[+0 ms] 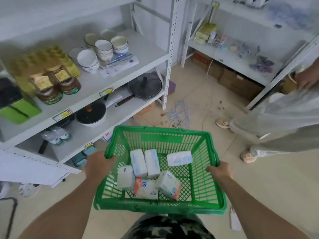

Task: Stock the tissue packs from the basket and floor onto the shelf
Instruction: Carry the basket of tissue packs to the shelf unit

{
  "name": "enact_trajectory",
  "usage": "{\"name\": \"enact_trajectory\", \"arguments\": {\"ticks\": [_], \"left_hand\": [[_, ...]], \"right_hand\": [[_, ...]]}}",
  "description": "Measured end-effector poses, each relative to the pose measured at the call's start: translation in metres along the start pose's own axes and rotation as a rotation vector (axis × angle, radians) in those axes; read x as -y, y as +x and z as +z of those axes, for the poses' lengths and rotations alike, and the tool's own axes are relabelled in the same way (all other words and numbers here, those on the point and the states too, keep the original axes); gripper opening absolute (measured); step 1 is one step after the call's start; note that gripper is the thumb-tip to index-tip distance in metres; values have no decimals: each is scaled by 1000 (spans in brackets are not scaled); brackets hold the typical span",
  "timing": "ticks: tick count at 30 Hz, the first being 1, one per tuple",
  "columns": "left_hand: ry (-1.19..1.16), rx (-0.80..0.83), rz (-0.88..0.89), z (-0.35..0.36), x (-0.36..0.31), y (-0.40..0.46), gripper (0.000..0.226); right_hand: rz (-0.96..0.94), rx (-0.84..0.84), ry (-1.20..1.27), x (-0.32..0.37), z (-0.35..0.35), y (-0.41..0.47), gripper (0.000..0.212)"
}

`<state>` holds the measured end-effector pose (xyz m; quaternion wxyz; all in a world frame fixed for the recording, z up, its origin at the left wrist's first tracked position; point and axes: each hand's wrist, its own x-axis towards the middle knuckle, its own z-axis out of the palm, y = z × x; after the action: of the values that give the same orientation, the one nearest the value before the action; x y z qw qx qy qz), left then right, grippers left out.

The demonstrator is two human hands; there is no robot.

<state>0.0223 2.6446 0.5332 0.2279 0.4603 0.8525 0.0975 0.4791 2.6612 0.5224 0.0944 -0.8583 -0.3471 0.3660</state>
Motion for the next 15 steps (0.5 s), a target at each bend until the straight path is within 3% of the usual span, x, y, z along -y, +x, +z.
{"name": "enact_trajectory", "arguments": {"ticks": [10,15], "left_hand": [[29,-4,-110,14,-87,70,45],[24,-93,-228,13,-121,80,49]], "right_hand": [[-123,104,-143,80,-29,133,28],[-251,175,-183,148,-41,195,25]]}}
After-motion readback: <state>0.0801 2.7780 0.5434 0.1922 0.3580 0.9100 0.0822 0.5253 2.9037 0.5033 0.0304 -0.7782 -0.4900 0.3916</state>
